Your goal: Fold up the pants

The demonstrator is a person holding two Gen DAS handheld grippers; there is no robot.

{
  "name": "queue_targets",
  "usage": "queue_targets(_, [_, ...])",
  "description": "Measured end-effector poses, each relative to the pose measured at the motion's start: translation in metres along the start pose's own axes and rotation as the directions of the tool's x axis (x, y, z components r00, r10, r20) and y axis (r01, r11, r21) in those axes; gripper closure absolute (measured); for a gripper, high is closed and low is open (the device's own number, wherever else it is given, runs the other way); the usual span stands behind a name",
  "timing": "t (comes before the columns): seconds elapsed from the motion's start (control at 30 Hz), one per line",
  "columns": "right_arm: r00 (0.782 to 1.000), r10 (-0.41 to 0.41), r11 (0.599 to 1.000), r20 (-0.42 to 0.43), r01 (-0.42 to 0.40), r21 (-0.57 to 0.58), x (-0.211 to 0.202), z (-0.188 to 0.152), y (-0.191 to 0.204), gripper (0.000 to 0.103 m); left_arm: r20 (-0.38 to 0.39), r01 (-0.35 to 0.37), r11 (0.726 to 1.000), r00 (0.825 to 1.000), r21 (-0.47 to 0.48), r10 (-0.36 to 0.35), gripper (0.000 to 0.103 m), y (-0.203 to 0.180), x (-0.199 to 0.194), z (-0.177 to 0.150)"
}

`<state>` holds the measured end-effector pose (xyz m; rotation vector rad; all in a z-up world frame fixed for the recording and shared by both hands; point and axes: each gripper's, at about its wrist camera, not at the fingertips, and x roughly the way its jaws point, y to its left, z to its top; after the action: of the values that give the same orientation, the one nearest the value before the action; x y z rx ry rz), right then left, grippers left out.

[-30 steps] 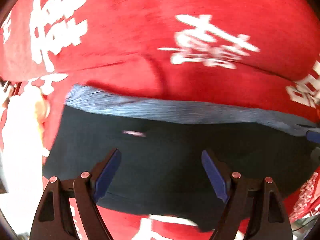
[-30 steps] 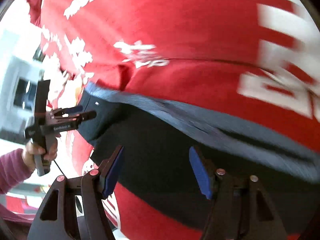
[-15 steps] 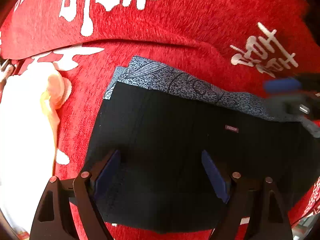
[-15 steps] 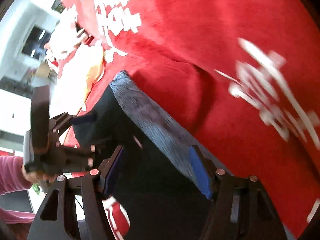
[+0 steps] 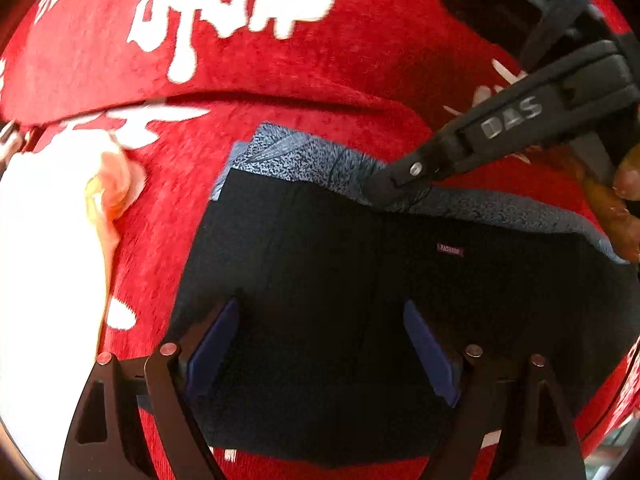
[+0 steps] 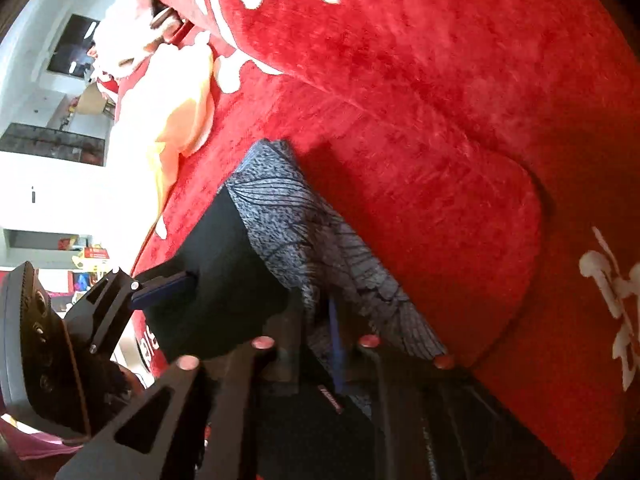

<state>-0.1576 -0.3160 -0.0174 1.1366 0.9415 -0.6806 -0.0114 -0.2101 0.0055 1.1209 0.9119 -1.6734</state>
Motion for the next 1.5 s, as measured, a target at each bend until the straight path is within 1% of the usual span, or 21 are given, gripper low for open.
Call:
queue_targets(0.07, [0.999, 0.020, 1.000, 0.028, -0.019, -0.008, -0.008, 0.004, 0.007, 0.098, -0.005, 0.001, 0.998, 1.000, -0.066, -0.001, 0.019, 0.010, -0.007, 0.001])
queue_targets(0.2, [0.993, 0.078, 0.997, 0.086, -0.076, -0.030, -0.022, 0.022, 0.026, 0.100, -0.009, -0.048, 0.992, 0.999, -0.118, 0.047, 0.019, 0.025, -0.013, 0.006])
queue_targets(0.27, [0.995, 0.031, 0.999, 0.095, -0.027, -0.041, -0.016, 0.033, 0.032, 0.100, -0.054, -0.063, 0.992, 0.997, -0.110, 0.057, 0.017, 0.027, -0.005, 0.007])
queue_targets(0.3, [0.996, -0.032, 0.999, 0.078, 0.034, -0.030, -0.005, 0.036, 0.031, 0.100, -0.057, -0.065, 0.992, 0.997, -0.104, 0.059, 0.017, 0.028, 0.001, 0.010])
queue_targets(0.37, [0.996, -0.073, 0.997, 0.059, 0.072, 0.014, 0.006, 0.033, 0.025, 0.098, -0.051, -0.085, 0.994, 0.995, -0.064, 0.082, 0.017, 0.022, 0.000, 0.011])
queue_targets(0.47, [0.993, -0.084, 0.992, 0.089, 0.075, 0.102, -0.003, 0.018, 0.019, 0.096, -0.055, -0.107, 0.994, 0.993, -0.035, 0.105, 0.017, 0.016, 0.000, 0.012])
queue_targets(0.5, [0.991, -0.075, 0.990, 0.107, 0.061, 0.128, -0.012, 0.009, 0.017, 0.091, -0.065, -0.113, 0.993, 0.992, -0.030, 0.111, 0.017, 0.014, 0.000, 0.013])
queue_targets(0.6, [0.978, -0.053, 0.974, 0.201, 0.006, 0.228, -0.049, -0.033, 0.002, 0.080, -0.088, -0.114, 0.993, 0.990, -0.010, 0.113, 0.017, 0.005, -0.004, 0.018])
queue_targets(0.67, [0.967, -0.050, 0.954, 0.249, -0.028, 0.299, -0.075, -0.064, -0.014, 0.078, -0.082, -0.100, 0.995, 0.992, 0.014, 0.100, 0.017, -0.008, -0.008, 0.027])
queue_targets(0.8, [0.941, -0.071, 0.874, 0.331, -0.102, 0.475, -0.111, -0.155, -0.044, 0.078, -0.048, -0.077, 0.992, 0.995, 0.095, 0.082, 0.017, -0.048, -0.009, 0.049])
queue_targets(0.83, [0.932, -0.073, 0.837, 0.356, -0.137, 0.529, -0.118, -0.189, -0.050, 0.078, -0.051, -0.079, 0.990, 0.995, 0.115, 0.085, 0.017, -0.056, -0.003, 0.055])
queue_targets(0.87, [0.927, -0.071, 0.812, 0.368, -0.161, 0.561, -0.120, -0.209, -0.055, 0.078, -0.070, -0.081, 0.987, 0.993, 0.136, 0.091, 0.017, -0.065, 0.006, 0.058])
queue_targets(0.9, [0.921, -0.060, 0.764, 0.386, -0.206, 0.611, -0.119, -0.242, -0.058, 0.078, -0.093, -0.085, 0.985, 0.991, 0.147, 0.100, 0.017, -0.073, 0.014, 0.061])
queue_targets(0.97, [0.914, -0.032, 0.698, 0.404, -0.269, 0.664, -0.111, -0.284, -0.060, 0.078, -0.138, -0.126, 0.981, 0.980, 0.145, 0.146, 0.017, -0.072, 0.037, 0.059])
queue_targets(1.03, [0.913, 0.000, 0.635, 0.408, -0.315, 0.706, -0.095, -0.322, -0.056, 0.078, -0.118, -0.120, 0.981, 0.983, 0.153, 0.139, 0.017, -0.069, 0.041, 0.054])
queue_targets(1.13, [0.899, 0.052, 0.591, 0.434, -0.378, 0.713, -0.071, -0.349, -0.045, 0.078, -0.102, -0.121, 0.969, 0.984, 0.214, 0.145, 0.017, -0.072, 0.037, 0.048])
queue_targets(1.2, [0.888, 0.068, 0.572, 0.455, -0.408, 0.711, -0.060, -0.356, -0.042, 0.078, -0.107, -0.107, 0.970, 0.985, 0.220, 0.133, 0.017, -0.071, 0.036, 0.045])
queue_targets(1.3, [0.852, 0.070, 0.543, 0.520, -0.469, 0.696, -0.049, -0.351, -0.041, 0.078, -0.127, -0.075, 0.980, 0.987, 0.186, 0.100, 0.017, -0.064, 0.033, 0.045])
queue_targets(1.33, [0.829, 0.062, 0.531, 0.556, -0.499, 0.685, -0.048, -0.351, -0.042, 0.078, -0.133, -0.067, 0.982, 0.987, 0.175, 0.091, 0.015, -0.062, 0.034, 0.047])
queue_targets(1.4, [0.804, 0.051, 0.514, 0.593, -0.530, 0.674, -0.047, -0.349, -0.044, 0.078, -0.147, -0.025, 0.989, 0.988, 0.143, 0.046, 0.008, -0.050, 0.035, 0.051])
queue_targets(1.5, [0.783, 0.059, 0.474, 0.619, -0.568, 0.673, -0.038, -0.350, -0.054, 0.078, -0.162, 0.016, 0.993, 0.987, 0.115, 0.003, 0.005, -0.044, 0.038, 0.054])
